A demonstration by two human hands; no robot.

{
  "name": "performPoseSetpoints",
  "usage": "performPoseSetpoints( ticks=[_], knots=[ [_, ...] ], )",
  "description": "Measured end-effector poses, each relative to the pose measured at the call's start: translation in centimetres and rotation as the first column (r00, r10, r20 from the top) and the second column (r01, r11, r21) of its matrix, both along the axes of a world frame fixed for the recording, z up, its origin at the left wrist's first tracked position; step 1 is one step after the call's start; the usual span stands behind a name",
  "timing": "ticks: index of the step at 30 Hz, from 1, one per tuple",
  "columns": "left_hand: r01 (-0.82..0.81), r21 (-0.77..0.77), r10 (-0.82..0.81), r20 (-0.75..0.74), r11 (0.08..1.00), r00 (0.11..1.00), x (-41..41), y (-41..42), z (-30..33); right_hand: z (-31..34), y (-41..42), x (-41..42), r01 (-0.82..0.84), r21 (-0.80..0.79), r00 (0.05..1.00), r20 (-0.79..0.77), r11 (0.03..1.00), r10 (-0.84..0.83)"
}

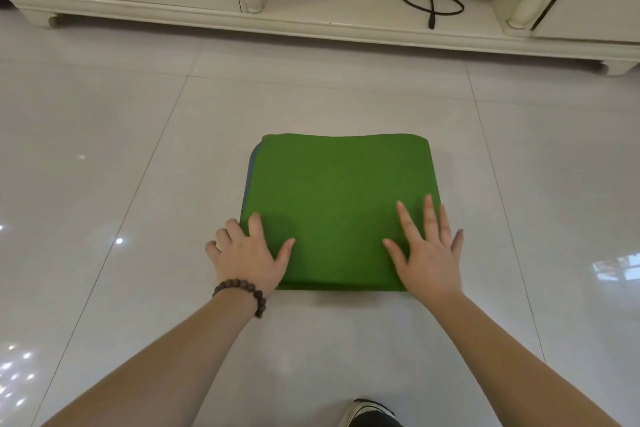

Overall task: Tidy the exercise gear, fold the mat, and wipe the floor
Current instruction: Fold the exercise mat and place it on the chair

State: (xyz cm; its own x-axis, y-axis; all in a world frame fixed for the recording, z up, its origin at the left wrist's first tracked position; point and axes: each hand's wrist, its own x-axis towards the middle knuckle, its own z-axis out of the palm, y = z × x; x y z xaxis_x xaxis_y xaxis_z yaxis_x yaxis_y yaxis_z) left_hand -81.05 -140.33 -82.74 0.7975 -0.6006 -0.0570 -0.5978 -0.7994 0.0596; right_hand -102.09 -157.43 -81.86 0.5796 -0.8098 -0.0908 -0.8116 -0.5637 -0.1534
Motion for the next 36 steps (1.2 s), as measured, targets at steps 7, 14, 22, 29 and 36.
performPoseSetpoints(
  ticks=[7, 14, 22, 29, 36],
  knots=[
    [0.083, 0.173, -0.041, -0.233, 0.981, 0.972, -0.3, -2.9, -2.4, -1.8, 0.2, 4.5, -0.164, 0.103, 0.929, -0.319, 0.981, 0.188],
    [0.034, 0.121, -0.007, -0.22, 0.992, 0.976, -0.6, -2.3, -4.0, -0.7, -10.1, 8.7, 0.005, -0.102, 0.992, -0.122, 0.995, -0.017],
    [0.039, 0.09, -0.019, -0.21, 0.995, 0.977, -0.3, -2.2, -4.7, -1.5, -13.5, 9.2, 0.032, 0.195, 0.984, -0.178, 0.98, 0.003],
    [0.043, 0.091, -0.022, -0.215, 0.995, 0.976, -0.3, -2.3, -4.6, -4.4, -5.7, 2.7, 0.1, 0.036, 0.987, -0.131, 0.994, -0.094],
    [0.031, 0.072, -0.016, -0.204, 0.997, 0.979, -0.3, -2.0, -4.7, -2.7, 2.1, 2.6, -0.058, -0.029, 0.993, -0.106, 0.998, 0.054]
  ],
)
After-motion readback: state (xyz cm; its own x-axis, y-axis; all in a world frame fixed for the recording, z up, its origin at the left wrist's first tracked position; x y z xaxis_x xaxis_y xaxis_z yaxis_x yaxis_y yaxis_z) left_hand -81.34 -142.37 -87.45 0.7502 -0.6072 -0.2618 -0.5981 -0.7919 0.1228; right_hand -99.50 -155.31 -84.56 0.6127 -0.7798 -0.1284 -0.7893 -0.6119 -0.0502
